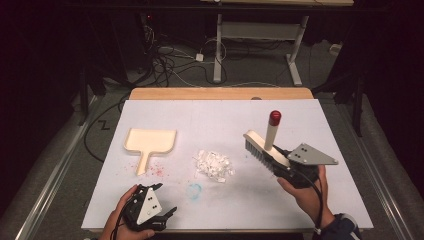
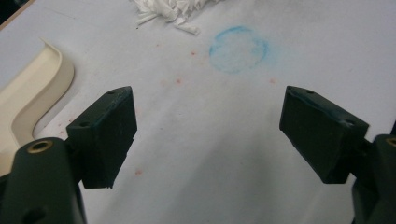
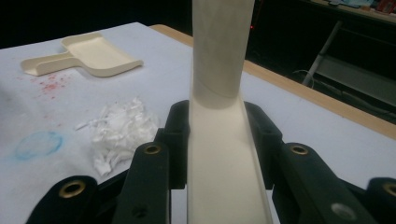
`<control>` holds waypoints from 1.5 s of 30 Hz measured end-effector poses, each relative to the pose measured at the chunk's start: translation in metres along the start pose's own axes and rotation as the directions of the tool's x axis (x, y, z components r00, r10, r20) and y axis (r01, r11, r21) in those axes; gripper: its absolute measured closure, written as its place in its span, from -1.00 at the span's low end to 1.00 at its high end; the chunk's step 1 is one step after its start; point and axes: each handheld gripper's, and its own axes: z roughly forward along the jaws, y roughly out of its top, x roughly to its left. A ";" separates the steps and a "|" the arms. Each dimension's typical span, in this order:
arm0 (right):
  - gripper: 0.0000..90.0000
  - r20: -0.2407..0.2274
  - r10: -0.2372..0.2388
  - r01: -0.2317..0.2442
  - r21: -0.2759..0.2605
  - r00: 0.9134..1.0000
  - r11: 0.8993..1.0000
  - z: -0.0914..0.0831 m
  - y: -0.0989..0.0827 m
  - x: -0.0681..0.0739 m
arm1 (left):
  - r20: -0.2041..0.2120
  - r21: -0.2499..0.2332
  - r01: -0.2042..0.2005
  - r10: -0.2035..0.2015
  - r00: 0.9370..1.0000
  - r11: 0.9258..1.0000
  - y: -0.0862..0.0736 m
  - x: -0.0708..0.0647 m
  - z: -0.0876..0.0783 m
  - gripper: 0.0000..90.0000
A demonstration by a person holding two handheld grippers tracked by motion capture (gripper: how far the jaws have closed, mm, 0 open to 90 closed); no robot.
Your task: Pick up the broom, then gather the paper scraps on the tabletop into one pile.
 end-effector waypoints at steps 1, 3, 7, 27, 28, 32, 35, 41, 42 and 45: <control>0.52 -0.008 -0.006 0.006 0.004 1.000 1.000 -0.006 -0.001 -0.002 | -0.001 0.003 -0.004 0.004 1.000 1.000 0.000 0.000 0.000 -0.60; 0.52 -0.015 -0.009 0.009 0.012 1.000 1.000 -0.016 -0.005 -0.003 | -0.001 0.003 -0.005 0.005 1.000 1.000 0.001 0.000 0.001 -0.60; 0.52 -0.065 0.004 -0.002 0.032 0.998 0.999 -0.034 -0.013 -0.007 | -0.002 0.003 -0.004 0.004 1.000 1.000 0.001 0.000 0.001 -0.60; 0.52 -0.351 0.134 -0.026 0.296 0.927 0.955 -0.057 -0.035 -0.022 | 0.013 0.001 -0.006 0.006 1.000 1.000 0.003 0.005 0.008 -0.60; 0.52 -0.346 0.134 -0.023 0.308 0.929 0.951 -0.057 -0.036 -0.023 | 0.016 0.004 -0.009 0.009 1.000 1.000 0.003 0.005 0.009 -0.60; 0.52 -0.358 0.146 -0.015 0.345 0.922 0.939 -0.051 -0.039 -0.029 | 0.013 0.011 -0.021 0.021 1.000 1.000 0.003 0.004 0.009 -0.60; 0.52 -0.351 0.163 -0.027 0.362 0.922 0.932 -0.041 -0.043 -0.035 | 0.014 0.014 -0.017 0.017 1.000 1.000 0.003 0.004 0.008 -0.60; 0.51 -0.304 0.206 -0.076 0.388 0.930 0.918 -0.023 -0.049 -0.053 | 0.018 0.019 -0.029 0.028 0.999 0.999 0.005 0.002 0.010 -0.60; 0.51 -0.301 0.219 -0.087 0.397 0.928 0.914 -0.022 -0.050 -0.056 | 0.018 0.023 -0.030 0.030 0.999 0.999 0.005 0.001 0.011 -0.60; 0.46 -0.293 0.235 -0.100 0.411 0.927 0.906 -0.016 -0.052 -0.064 | 0.018 0.024 -0.032 0.031 0.999 0.999 0.004 0.001 0.010 -0.60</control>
